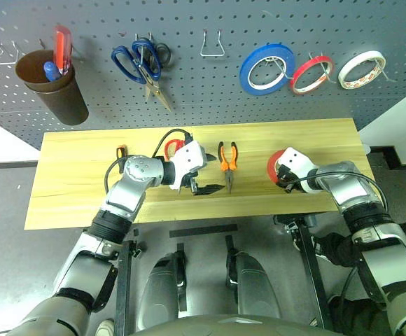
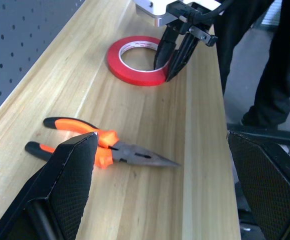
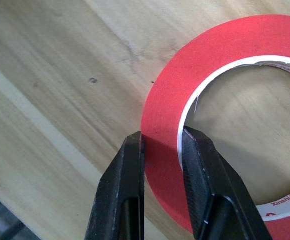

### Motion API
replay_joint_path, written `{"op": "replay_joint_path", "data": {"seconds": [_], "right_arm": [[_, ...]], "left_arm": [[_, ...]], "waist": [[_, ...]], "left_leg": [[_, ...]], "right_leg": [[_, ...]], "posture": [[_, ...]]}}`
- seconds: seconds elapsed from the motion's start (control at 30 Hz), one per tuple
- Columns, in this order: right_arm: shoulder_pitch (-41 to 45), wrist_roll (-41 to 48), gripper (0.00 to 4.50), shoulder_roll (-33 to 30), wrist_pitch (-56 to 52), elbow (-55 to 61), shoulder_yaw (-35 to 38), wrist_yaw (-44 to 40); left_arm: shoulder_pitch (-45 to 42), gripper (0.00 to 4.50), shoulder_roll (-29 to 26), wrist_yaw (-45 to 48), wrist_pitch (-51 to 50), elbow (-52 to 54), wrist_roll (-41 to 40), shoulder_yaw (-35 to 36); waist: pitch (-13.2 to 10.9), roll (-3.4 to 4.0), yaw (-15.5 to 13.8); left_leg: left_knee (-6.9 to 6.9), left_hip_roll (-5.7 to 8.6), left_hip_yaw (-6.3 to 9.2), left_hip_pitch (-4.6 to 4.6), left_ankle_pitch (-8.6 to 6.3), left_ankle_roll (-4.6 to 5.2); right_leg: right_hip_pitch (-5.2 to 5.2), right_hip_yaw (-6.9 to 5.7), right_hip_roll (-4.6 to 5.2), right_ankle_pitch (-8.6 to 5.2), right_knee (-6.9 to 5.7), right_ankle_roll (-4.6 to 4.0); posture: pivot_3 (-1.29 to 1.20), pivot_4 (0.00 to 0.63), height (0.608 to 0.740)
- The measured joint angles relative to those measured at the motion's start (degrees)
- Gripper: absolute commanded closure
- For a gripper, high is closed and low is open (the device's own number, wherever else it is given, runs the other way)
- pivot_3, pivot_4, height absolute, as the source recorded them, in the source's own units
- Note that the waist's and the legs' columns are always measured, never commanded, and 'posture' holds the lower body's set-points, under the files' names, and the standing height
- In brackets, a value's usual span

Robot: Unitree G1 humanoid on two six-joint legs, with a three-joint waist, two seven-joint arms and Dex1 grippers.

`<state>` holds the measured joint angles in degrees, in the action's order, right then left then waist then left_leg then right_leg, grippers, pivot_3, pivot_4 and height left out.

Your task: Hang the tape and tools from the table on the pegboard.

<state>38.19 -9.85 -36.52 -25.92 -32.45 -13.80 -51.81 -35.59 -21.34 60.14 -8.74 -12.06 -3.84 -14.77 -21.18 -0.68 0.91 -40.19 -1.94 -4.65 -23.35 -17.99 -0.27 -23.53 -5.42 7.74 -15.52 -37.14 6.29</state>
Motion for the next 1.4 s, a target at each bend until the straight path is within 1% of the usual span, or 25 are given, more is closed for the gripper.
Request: {"op": "replay_joint_path", "data": {"seconds": [0.03, 0.13, 0.23, 0.3, 0.4, 0.47, 0.6, 0.73, 0.83, 1.03, 1.13, 1.2, 1.3, 1.4], "right_arm": [[-0.88, 0.19, 3.82, -0.06, -1.17, 1.86, 0.25, -0.32], [-7.01, 3.75, 3.82, -0.62, -7.04, 12.30, 1.95, -3.04], [-12.92, 10.00, 3.82, -1.07, -13.23, 26.12, 5.47, -5.71], [-14.47, 13.74, 3.82, -1.01, -16.08, 33.14, 8.81, -5.86], [-15.78, 21.52, 3.82, -0.52, -21.03, 44.76, 16.56, -5.27], [-16.29, 26.05, 3.82, -0.40, -22.47, 50.75, 20.85, -4.63], [-16.74, 31.20, 3.82, -0.27, -22.39, 55.64, 25.01, -2.52], [-16.29, 33.19, 3.82, -0.49, -20.35, 55.92, 25.92, -0.55], [-13.81, 33.30, 3.82, -2.00, -18.33, 55.40, 25.92, 0.46], [-8.49, 31.72, 3.82, -5.74, -12.31, 49.65, 26.03, 3.04], [-6.37, 29.77, 3.82, -6.47, -8.96, 44.86, 25.79, 4.35], [-5.39, 27.58, 3.82, -6.59, -5.93, 40.71, 24.25, 5.21], [-4.00, 24.00, 3.82, -6.28, -0.85, 32.07, 21.39, 6.33], [-0.66, 20.82, 3.82, -4.14, 4.99, 21.69, 18.77, 7.39]], "left_arm": [[0.61, 0.15, -0.40, 0.25, -0.07, 0.42, -0.38, 0.12], [3.45, 0.15, -1.76, 2.62, -0.30, 4.33, -3.99, 1.73], [4.54, 0.15, -2.36, 4.40, 1.63, 6.28, -8.05, 4.57], [4.55, 0.15, -2.13, 4.79, 2.32, 6.77, -10.54, 6.35], [4.78, 0.15, -2.59, 6.52, 3.96, 6.53, -14.16, 9.35], [4.99, 0.15, -3.37, 8.24, 5.29, 5.72, -15.80, 10.73], [4.74, 0.15, -3.93, 10.12, 5.59, 5.51, -19.37, 13.39], [1.69, 0.15, -3.95, 10.70, 5.81, 4.55, -20.59, 14.20], [-0.71, 0.15, -3.92, 10.70, 6.69, 2.78, -20.51, 14.41], [-3.89, 0.15, -3.83, 10.51, 8.70, -1.74, -20.39, 14.54], [-5.09, 0.15, -3.24, 9.57, 9.25, -3.60, -20.34, 14.55], [-5.67, 0.15, -2.97, 8.95, 9.36, -3.94, -19.99, 14.50], [-6.32, 0.15, -2.58, 8.05, 9.68, -4.51, -19.17, 14.43], [-6.98, 0.15, -2.11, 7.25, 9.86, -4.98, -18.68, 14.37]], "waist": [[0.01, 0.00, -0.07], [0.02, 0.02, -0.24], [0.06, 0.07, -0.29], [0.13, 0.08, -0.24], [0.61, 0.09, -0.18], [1.58, 0.00, -0.08], [2.95, -0.04, -0.01], [4.10, -0.07, 0.15], [4.90, -0.13, 0.40], [6.89, -0.16, 1.11], [7.51, -0.19, 1.61], [7.85, -0.21, 1.78], [8.27, -0.13, 2.06], [8.35, -0.13, 2.82]], "left_leg": [[0.00, 0.02, 0.00, -0.01, 0.01, -0.01], [0.05, -0.03, 0.06, -0.14, 0.01, -0.02], [0.01, 0.07, 0.05, -0.23, 0.01, -0.02], [-0.03, 0.09, 0.04, -0.24, 0.01, -0.02], [-0.01, 0.10, 0.05, -0.25, 0.02, -0.03], [0.07, 0.13, -0.05, -0.27, 0.02, -0.04], [0.05, 0.15, -0.10, -0.32, 0.02, -0.04], [-0.03, 0.17, -0.10, -0.32, 0.02, -0.04], [-0.02, 0.16, -0.11, -0.31, 0.02, -0.04], [0.02, 0.18, -0.14, -0.31, 0.02, -0.04], [-0.02, 0.18, -0.15, -0.30, 0.02, -0.04], [-0.01, 0.18, -0.16, -0.25, 0.02, -0.04], [0.01, 0.17, -0.21, -0.19, 0.02, -0.05], [0.00, 0.17, -0.24, -0.17, 0.03, -0.05]], "right_leg": [[0.00, -0.01, 0.00, 0.00, 0.00, 0.00], [-0.05, -0.07, 0.02, 0.00, 0.02, 0.00], [-0.09, -0.08, 0.11, 0.01, 0.05, 0.02], [-0.07, -0.08, 0.15, 0.03, 0.05, 0.05], [-0.08, -0.10, 0.10, 0.03, 0.05, 0.06], [-0.08, -0.18, 0.04, 0.03, 0.11, 0.06], [-0.06, -0.21, 0.04, 0.03, 0.17, 0.06], [-0.01, -0.20, 0.04, 0.06, 0.16, 0.11], [-0.03, -0.19, 0.01, 0.06, 0.15, 0.11], [-0.02, -0.19, -0.01, 0.06, 0.16, 0.11], [0.01, -0.19, 0.00, 0.06, 0.16, 0.12], [0.02, -0.18, -0.01, 0.06, 0.15, 0.12], [0.03, -0.15, -0.02, 0.06, 0.13, 0.12], [0.05, -0.12, -0.01, 0.06, 0.12, 0.11]], "posture": [[-0.04, 0.336, 0.732], [-0.06, 0.301, 0.732], [-0.09, 0.272, 0.732], [-0.11, 0.241, 0.732], [-0.13, 0.213, 0.732], [-0.15, 0.197, 0.732], [-0.16, 0.174, 0.732], [-0.17, 0.151, 0.732], [-0.17, 0.129, 0.732], [-0.17, 0.107, 0.732], [-0.16, 0.103, 0.732], [-0.16, 0.103, 0.732], [-0.15, 0.103, 0.732], [-0.15, 0.103, 0.732]]}}
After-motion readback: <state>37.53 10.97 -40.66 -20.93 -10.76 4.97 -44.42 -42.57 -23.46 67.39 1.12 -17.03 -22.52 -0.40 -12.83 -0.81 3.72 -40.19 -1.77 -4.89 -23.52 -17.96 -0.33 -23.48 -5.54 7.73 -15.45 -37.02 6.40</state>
